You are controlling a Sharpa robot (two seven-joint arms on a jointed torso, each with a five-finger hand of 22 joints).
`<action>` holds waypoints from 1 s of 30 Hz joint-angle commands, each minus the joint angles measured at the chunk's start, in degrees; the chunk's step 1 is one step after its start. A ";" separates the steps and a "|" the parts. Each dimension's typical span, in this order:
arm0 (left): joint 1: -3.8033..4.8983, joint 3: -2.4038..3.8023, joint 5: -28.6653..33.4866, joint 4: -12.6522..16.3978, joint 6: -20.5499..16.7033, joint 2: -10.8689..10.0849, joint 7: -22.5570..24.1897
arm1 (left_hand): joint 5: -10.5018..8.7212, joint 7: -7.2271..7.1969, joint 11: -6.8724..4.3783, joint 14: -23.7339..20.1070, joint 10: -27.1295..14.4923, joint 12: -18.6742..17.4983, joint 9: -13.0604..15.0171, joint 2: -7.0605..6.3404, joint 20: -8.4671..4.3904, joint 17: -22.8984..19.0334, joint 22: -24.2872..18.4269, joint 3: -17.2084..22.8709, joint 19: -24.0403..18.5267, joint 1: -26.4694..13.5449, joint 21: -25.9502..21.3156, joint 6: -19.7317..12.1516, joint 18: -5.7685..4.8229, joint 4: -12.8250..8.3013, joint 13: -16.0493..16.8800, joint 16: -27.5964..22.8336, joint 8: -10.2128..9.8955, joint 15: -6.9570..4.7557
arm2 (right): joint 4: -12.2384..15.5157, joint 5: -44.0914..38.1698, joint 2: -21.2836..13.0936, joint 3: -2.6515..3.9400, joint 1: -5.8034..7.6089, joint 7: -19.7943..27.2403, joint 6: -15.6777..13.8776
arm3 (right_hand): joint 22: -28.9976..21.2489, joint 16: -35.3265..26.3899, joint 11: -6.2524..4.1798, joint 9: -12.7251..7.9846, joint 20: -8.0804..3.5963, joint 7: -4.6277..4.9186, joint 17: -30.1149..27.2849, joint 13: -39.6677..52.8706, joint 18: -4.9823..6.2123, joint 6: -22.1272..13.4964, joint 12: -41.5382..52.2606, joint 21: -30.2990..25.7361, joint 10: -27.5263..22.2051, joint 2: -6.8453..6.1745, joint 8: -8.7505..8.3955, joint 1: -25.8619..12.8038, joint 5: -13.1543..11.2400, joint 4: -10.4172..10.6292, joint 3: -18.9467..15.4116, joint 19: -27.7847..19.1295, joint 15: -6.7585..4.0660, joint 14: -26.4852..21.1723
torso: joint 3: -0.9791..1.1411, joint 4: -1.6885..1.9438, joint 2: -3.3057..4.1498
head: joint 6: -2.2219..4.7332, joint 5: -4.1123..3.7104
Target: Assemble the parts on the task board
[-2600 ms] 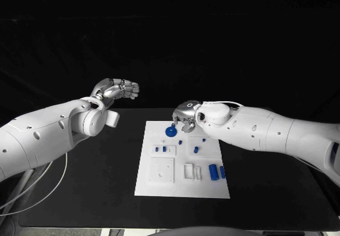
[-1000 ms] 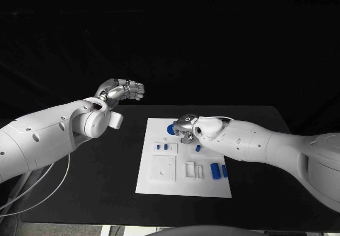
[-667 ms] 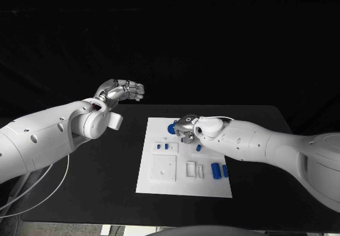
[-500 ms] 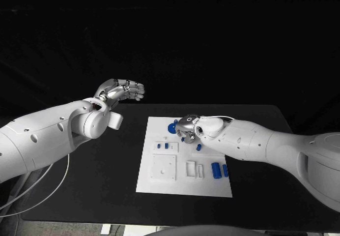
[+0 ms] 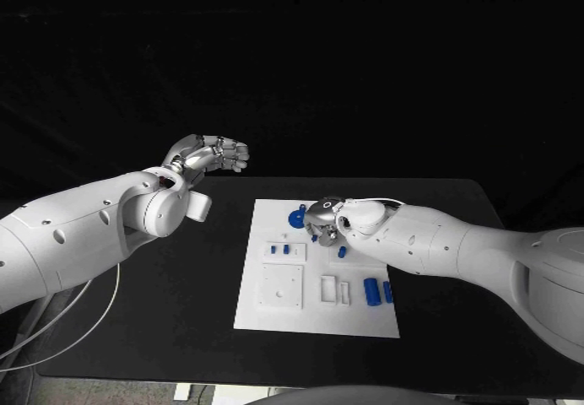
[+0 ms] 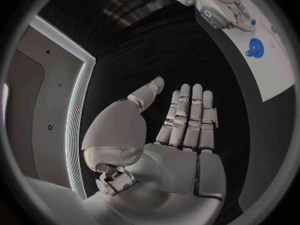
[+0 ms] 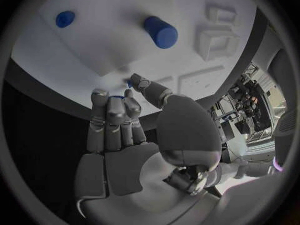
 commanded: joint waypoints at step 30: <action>0.08 0.07 -0.68 0.87 0.54 -0.32 -0.03 | 0.18 0.15 0.05 0.54 0.44 0.07 -0.11 -0.08 -0.04 0.21 0.09 -0.20 0.55 0.32 -0.34 0.02 0.78 -0.09 -0.12 -0.37 0.31 -0.09 | -0.98 1.40 0.34 -0.41 -0.66 1.09 1.54 | 1.11 0.12 0.50 0.14 0.23 0.66 0.48 0.30 0.86 2.69 -0.32 0.75 -3.07 1.98 1.20 -4.09 -0.31 3.09 -1.42 -0.85 0.57 -0.67 | -0.02 -0.13 0.23 | -0.54 0.53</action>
